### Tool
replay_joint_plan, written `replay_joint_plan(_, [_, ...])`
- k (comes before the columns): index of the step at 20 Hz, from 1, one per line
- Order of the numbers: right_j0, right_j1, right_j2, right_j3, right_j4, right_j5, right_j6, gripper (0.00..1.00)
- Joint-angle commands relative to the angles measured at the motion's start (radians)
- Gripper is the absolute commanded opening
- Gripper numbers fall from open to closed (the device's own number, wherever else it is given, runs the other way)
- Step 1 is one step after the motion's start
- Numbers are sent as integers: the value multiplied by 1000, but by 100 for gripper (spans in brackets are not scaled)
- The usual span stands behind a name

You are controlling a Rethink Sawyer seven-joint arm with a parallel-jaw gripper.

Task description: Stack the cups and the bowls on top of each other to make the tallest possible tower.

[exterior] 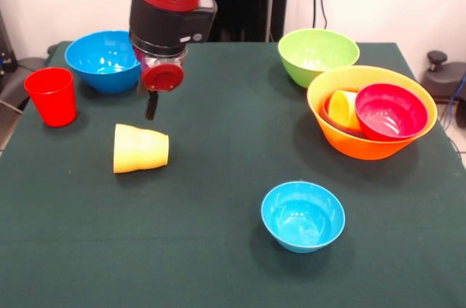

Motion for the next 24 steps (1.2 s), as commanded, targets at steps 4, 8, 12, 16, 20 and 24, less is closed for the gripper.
replay_joint_plan(4, [11, -4, 28, -161, 47, 178, 130, 100])
replay_joint_plan(8, [15, 5, 22, -181, 58, 191, 134, 100])
replay_joint_plan(12, [32, 13, 14, -199, 73, 210, 152, 100])
replay_joint_plan(16, [54, 44, 5, -218, 95, 200, 186, 100])
replay_joint_plan(20, [67, 77, -1, -231, 121, 173, 202, 100])
replay_joint_plan(24, [91, 118, -17, -242, 154, 138, 236, 100])
